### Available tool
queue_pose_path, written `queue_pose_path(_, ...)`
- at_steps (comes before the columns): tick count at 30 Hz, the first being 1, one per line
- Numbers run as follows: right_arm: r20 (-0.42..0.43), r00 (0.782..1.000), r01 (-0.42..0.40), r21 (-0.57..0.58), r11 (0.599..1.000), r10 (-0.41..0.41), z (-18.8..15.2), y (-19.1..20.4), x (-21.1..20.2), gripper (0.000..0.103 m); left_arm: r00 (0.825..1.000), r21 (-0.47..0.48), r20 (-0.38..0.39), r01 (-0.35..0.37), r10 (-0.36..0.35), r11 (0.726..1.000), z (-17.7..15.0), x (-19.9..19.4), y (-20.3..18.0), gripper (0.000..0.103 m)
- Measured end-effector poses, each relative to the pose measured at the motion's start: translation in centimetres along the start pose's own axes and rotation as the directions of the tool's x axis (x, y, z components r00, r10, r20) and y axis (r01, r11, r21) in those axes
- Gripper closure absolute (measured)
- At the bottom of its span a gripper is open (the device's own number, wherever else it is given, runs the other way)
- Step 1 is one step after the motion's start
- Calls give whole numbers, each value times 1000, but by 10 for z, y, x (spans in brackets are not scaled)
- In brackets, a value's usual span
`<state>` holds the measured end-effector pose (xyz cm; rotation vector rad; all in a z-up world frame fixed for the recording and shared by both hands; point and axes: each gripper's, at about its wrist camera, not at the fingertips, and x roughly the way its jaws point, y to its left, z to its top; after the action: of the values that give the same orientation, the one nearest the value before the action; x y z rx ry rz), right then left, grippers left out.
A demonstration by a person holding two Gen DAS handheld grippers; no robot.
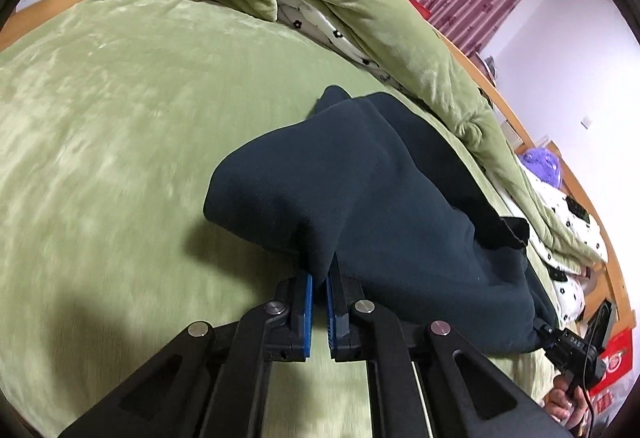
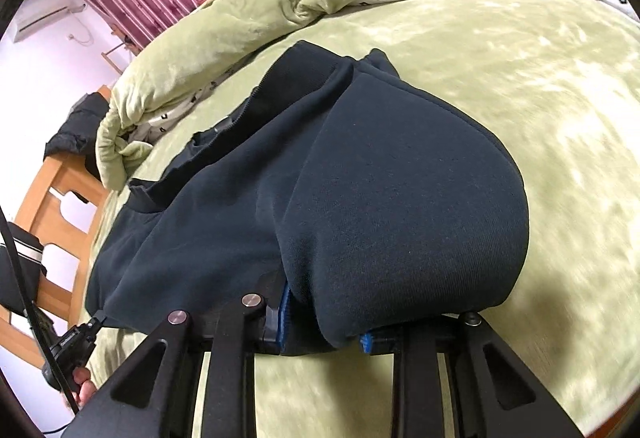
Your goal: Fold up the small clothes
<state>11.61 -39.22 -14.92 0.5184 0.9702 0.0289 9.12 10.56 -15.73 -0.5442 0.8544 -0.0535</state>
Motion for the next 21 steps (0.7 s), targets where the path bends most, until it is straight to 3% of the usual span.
queue_pose_path(3,-3,999,54,-31,998,-54,-3,4,-3,66,1000,7,-20,-17,17,1000,0,-4,4,94)
queue_pose_path(7,12,996,87,-24,996,-87,-8,-3,-16,59,1000,-48,-22,-13,12,999,3,-10,21,58)
queue_pose_path(8,13,997,81,-7,997,-81,-9,-7,-19,59,1000,-65,-15,-4,3,998,4,-11,26,54)
queue_pose_path(14,27,997,66,42,997,-67,-12,-14,-25,57,999,-156,-20,38,-42,987,5,-10,44,53)
queue_pose_path(17,46,995,91,22,996,-92,-12,-8,-31,57,999,-140,5,34,-34,990,9,-15,41,53)
queue_pose_path(21,90,989,122,-10,992,-121,-9,1,-49,57,995,-79,90,-26,33,997,26,-34,28,53)
